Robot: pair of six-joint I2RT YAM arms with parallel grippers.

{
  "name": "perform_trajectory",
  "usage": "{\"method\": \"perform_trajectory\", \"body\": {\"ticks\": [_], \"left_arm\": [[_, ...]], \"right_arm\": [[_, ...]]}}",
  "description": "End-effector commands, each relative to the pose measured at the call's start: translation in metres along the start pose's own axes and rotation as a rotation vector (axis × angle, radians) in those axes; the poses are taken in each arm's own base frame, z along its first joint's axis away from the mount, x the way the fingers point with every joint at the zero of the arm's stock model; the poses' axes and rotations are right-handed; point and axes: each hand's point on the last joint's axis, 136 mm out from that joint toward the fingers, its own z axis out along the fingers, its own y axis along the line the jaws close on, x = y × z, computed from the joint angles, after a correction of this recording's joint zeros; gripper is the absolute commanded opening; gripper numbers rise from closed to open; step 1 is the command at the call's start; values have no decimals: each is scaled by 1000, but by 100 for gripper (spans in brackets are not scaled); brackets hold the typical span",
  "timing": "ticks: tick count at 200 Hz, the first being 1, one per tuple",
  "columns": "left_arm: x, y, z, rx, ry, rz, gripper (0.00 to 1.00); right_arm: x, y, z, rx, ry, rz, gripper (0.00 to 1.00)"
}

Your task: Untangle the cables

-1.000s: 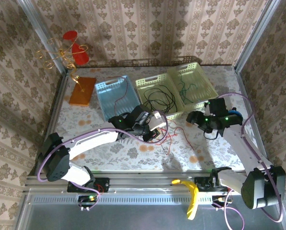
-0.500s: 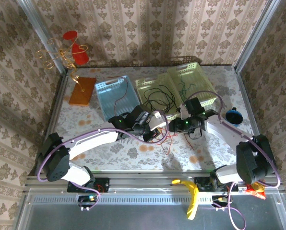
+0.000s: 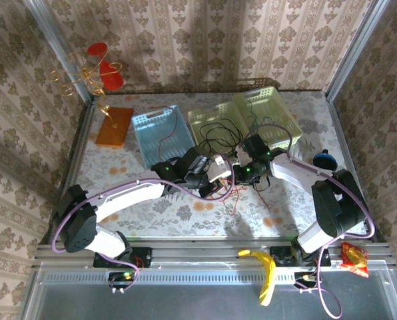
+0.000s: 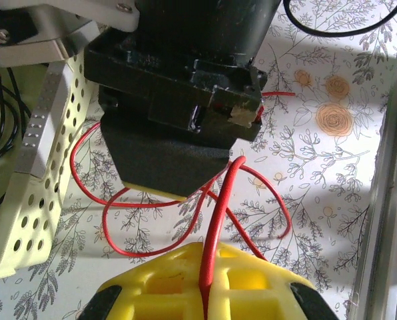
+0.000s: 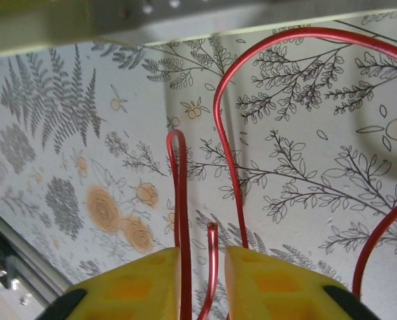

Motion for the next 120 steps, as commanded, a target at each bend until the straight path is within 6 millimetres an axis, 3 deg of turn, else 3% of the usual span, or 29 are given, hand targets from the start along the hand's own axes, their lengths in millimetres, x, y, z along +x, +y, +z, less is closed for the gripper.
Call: {"method": "perform_trajectory", "body": {"ticks": [1,29,53,86,120], "left_arm": [[-10,3,-8,-39,-37,17,0],[-17,18,-20,-146,-96,26,0],[-34,33,-44,-267,-199,35,0],[-89,44,-113,-413,-436,64,0],[-143,48,-200,-501,-668,75,0]], "right_arm": [[-2,-5,-4,39,-12,-6,14],[-9,-35,-19,138,-102,95,0],[-4,-76,-33,220,-149,269,0],[16,-122,-45,286,-186,476,0],[24,-135,-47,281,-198,547,0]]}}
